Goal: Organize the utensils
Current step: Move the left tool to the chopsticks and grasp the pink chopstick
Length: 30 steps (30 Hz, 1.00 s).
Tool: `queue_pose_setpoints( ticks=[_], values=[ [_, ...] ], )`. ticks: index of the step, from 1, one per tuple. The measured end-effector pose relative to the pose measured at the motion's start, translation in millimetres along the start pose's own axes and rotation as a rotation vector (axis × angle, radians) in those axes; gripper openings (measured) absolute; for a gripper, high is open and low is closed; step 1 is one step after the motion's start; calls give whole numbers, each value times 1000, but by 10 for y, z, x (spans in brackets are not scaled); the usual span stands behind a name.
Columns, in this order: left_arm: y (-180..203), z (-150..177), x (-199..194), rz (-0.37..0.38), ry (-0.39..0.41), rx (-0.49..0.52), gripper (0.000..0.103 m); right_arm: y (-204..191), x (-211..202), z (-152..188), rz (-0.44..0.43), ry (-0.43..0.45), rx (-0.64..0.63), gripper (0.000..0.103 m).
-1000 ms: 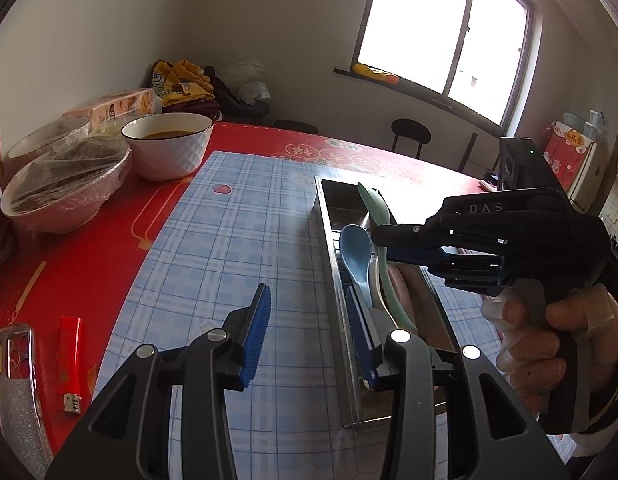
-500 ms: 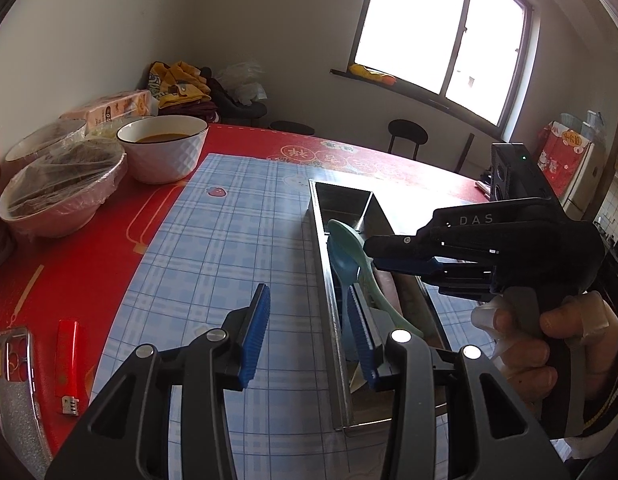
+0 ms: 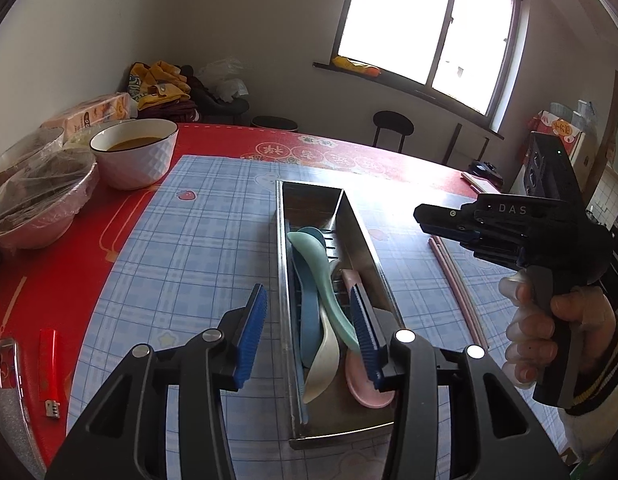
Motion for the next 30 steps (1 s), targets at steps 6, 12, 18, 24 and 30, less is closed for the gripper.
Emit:
queue_pose_setpoints(
  ticks=[6,12,18,24,30],
  values=[
    [391,-73,73,29,-12,53,42,521,-307,-99,150,57,-111,22],
    [1007,-72,280,75,-50,125,42,992,-564,-140,260,78,-184,22],
    [1611,80,684,92,-127,197,42,1311,-735,-136,299,97,-209,22],
    [1848,284,1194,68,-232,179,23,1471,-843,-123,241,111,-117,22],
    [1784,444,1500,41,-302,150,11,1585,-903,-136,242,120,-55,22]
  ],
)
Point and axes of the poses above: each gripper's, at about its wrist camera, not at the fingertips, and x roughly the way its jaws point, y to its right, z to its underside, the point moved 10 cm from there along x, roughly the way its jaws point, and after that the axes turned 5 degrees about -x, right-handed, at the moved point
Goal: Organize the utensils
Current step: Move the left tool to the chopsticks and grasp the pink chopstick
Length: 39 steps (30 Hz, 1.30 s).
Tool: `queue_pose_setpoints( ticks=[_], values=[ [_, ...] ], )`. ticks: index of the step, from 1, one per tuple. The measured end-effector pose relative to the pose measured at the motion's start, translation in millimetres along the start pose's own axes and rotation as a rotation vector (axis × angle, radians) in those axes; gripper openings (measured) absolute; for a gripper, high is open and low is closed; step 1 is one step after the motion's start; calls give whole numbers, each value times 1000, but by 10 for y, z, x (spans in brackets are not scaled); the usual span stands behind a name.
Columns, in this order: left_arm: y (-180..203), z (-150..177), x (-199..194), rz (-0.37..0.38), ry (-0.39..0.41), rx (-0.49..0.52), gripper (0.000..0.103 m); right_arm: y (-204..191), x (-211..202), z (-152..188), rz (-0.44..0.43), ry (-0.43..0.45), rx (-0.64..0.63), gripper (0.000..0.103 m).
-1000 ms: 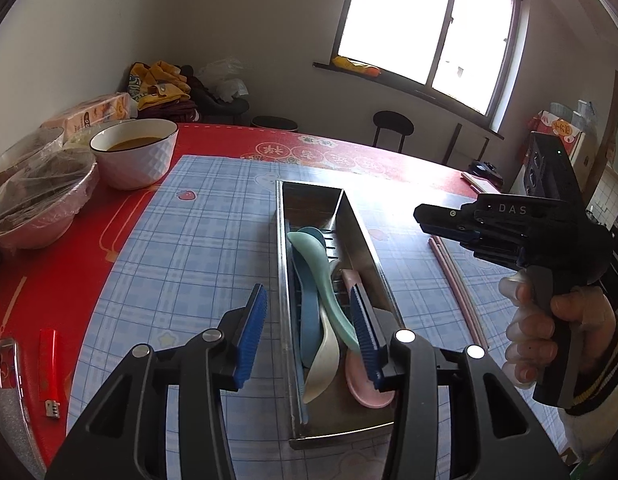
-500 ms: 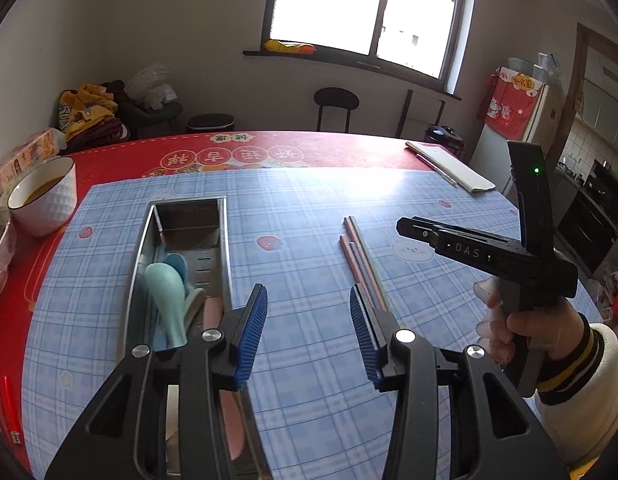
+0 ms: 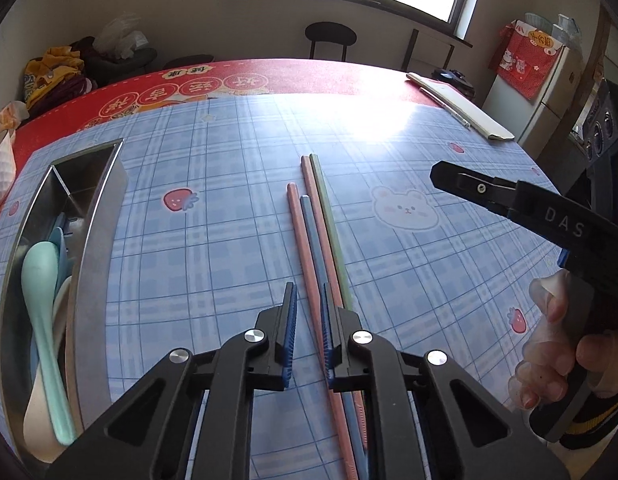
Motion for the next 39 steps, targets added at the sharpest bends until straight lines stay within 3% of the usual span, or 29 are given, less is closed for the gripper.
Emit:
queue_pose_setpoints(
  ticks=[22,36,39],
  values=[
    [-5,40,75,-82,-8,39,11,-51,-88,-14,-20,19,-1,22],
    [-10,12,96,-61,36,28,12,-83,-41,21,-27,-2,-8,22],
    [-62,46,55,-59,49,-2,6,-129,2,45,-32,-16,-17,22]
  ],
)
Point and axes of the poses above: each gripper's, at about its wrist camera, not at the fingertips, and x roughly the way its jaws point, y to its right, z to its underside, the point moved 10 cm from there along x, roughly the way its jaws point, and after that the axes turned 5 degrees about -x, right-handed, at the moved point
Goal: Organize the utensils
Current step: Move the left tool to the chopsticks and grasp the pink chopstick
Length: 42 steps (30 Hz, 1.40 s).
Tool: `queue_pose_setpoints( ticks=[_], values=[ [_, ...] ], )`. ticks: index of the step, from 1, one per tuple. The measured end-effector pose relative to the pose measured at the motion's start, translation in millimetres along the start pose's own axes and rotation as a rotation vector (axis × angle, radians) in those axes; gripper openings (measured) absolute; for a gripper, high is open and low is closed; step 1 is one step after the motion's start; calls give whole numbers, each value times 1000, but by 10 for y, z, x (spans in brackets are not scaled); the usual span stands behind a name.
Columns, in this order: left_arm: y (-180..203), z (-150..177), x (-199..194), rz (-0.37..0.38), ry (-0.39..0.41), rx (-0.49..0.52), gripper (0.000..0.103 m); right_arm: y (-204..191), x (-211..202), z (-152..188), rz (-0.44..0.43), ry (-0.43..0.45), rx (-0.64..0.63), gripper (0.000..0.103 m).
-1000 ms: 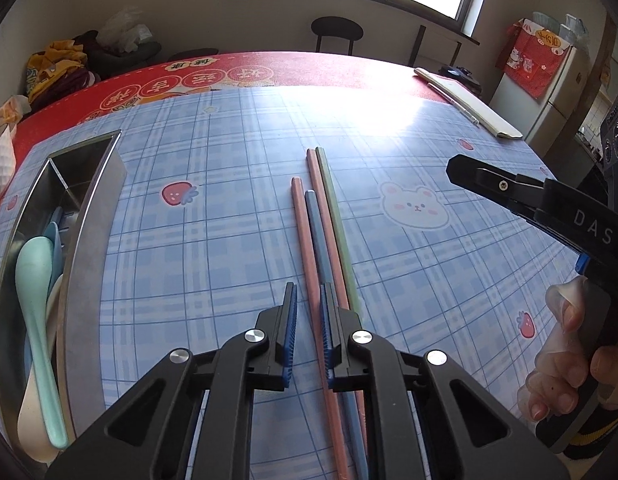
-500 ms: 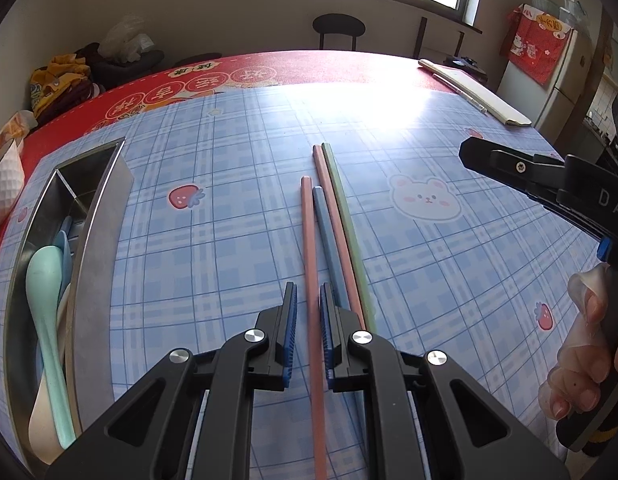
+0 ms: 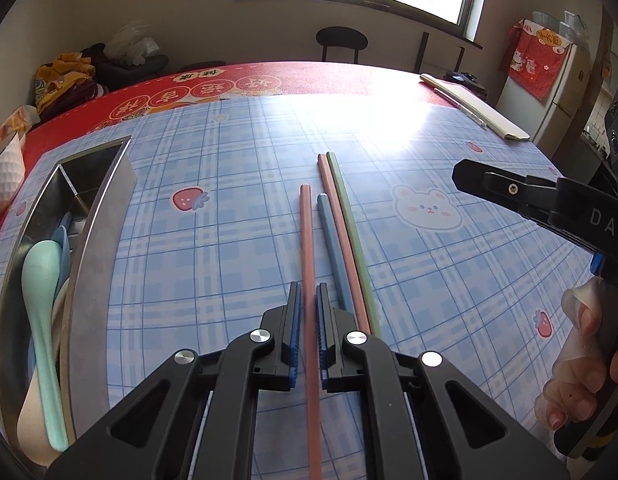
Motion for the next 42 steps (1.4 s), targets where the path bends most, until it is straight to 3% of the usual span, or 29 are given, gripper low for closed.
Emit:
queue_pose_setpoints(
  ticks=[5,11,19,28,33,42],
  values=[
    [-116,-38,-113,19,54,-71,6,-105,66,66,-8,-24,-35,22],
    [-72,-100,-282,14,143,-52,6,-210,200,193,19,-74,-111,22],
    [-138,-130,-335,93,161,-117,6,-158,272,231,28,-110,-97,22],
    [-146,-166,-423,96,200,-122,6,-187,421,309,140,-192,-142,22],
    [-254,-161,-401,118,185,-180,6,-202,502,284,128,-213,-80,22],
    [-255,-153,-414,114,190,-170,6,-358,601,253,134,-224,-92,22]
  ],
)
Point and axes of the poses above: each gripper's, at about its wrist camera, not at the fingertips, and x roughly the way its jaws point, y to its right, z to its underside, the point moved 10 cm from there along x, roughly the way its jaws point, and after that the axes turned 5 degrees about -x, right-handed, at the moved point
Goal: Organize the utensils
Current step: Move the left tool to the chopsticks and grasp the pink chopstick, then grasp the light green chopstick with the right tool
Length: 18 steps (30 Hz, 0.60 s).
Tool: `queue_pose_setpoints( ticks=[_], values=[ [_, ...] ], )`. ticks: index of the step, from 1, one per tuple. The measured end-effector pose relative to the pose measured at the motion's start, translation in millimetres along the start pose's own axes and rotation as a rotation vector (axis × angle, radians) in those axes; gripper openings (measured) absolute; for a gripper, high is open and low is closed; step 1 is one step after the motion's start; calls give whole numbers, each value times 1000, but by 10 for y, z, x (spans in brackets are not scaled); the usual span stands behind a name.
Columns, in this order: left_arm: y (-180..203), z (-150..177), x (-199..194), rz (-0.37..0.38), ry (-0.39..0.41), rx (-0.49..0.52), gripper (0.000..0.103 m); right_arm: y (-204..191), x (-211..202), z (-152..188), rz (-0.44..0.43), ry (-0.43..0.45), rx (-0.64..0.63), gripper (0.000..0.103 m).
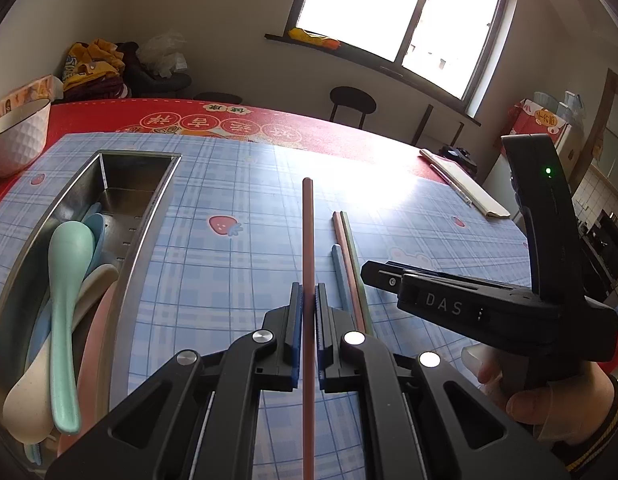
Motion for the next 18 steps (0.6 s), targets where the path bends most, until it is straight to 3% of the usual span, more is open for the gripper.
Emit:
queue_pose_setpoints(
  ticks=[9,18],
  values=[
    [-18,1,12,3,-4,-7,6,-131,29,0,77,-1,-100,22],
    [-35,10,19,7,-8,-15,6,92,-24,27,105,-1,-68,22]
  ],
)
Point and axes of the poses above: each gripper's, at about its wrist camera, not at the fingertips, and x roughly the way its jaws point, y to its right, z to its underside, the point moved 10 cm from there along x, roughly the way its jaws point, and after that the axes turned 5 degrees about -x, right-handed, at the moved point
